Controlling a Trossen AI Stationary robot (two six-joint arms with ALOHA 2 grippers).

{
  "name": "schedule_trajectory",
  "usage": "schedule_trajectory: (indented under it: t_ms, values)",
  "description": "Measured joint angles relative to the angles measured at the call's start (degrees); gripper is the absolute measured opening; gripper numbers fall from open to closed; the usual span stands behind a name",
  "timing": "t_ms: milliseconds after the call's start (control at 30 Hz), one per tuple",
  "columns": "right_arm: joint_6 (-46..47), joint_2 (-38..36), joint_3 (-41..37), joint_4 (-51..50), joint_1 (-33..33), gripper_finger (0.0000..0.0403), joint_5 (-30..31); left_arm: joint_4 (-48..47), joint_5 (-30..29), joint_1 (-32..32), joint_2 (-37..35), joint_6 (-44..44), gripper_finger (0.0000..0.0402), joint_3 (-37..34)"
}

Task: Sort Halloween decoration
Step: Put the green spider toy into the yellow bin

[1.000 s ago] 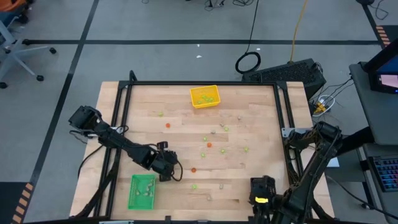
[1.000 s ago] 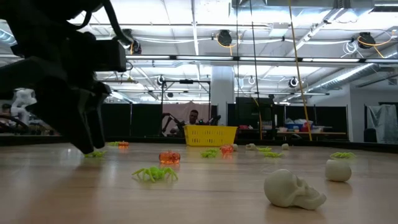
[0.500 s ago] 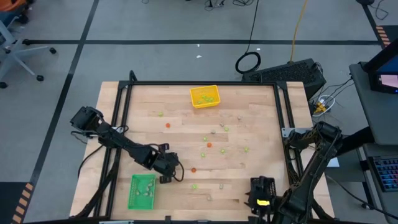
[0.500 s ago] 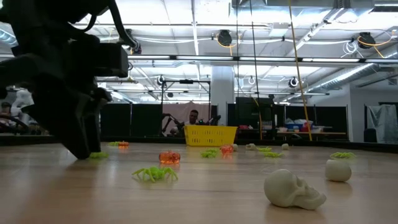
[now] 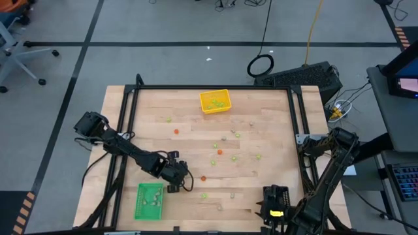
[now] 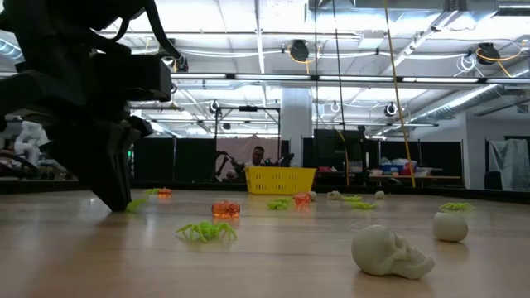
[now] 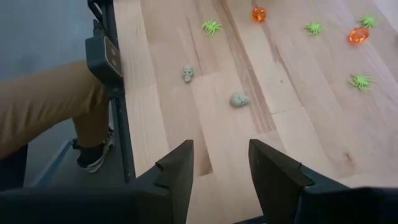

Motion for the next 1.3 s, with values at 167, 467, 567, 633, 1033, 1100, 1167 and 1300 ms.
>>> schedule_trajectory:
  t_ms: [167, 467, 567, 633, 1033, 1100, 1167, 1300]
  values:
    - [-0.1, 0.0, 0.0, 0.1, 0.0, 0.0141, 0.1, -0.3, -0.1, 0.0, 0.2, 0.5, 0.0001, 0.9]
    - [-2.3, 0.0, 0.0, 1.3, 0.0, 0.0141, 4.9, 0.1, -3.3, 0.0, -2.8, 3.6, 0.0001, 2.4]
    - [-4.9, 0.1, 0.0, 3.3, 0.0, 0.0141, 7.4, -0.2, -4.3, 0.0, -4.2, 3.6, 0.0001, 2.5]
    - [-7.1, 0.4, 0.0, 5.0, 0.0, 0.0141, 8.8, -0.2, -4.1, 0.0, -4.7, 4.2, 0.0, 2.5]
    - [-13.6, 3.5, -0.1, 8.1, -1.5, 0.0141, 8.6, 11.0, -0.7, -1.6, -0.2, 11.9, 0.002, 2.6]
    - [-13.6, 3.5, 0.0, 8.2, -1.7, 0.0141, 8.6, 11.3, -2.8, -2.0, 0.9, 12.5, 0.0045, 2.5]
    - [-13.6, 3.5, 0.0, 8.3, -1.7, 0.0141, 8.6, 11.3, -4.6, -2.4, 1.4, 12.6, 0.0074, 2.6]
    - [-13.6, 3.5, 0.0, 8.4, -1.7, 0.0141, 8.6, 11.4, -6.6, -2.6, 2.7, 12.4, 0.0125, 2.6]
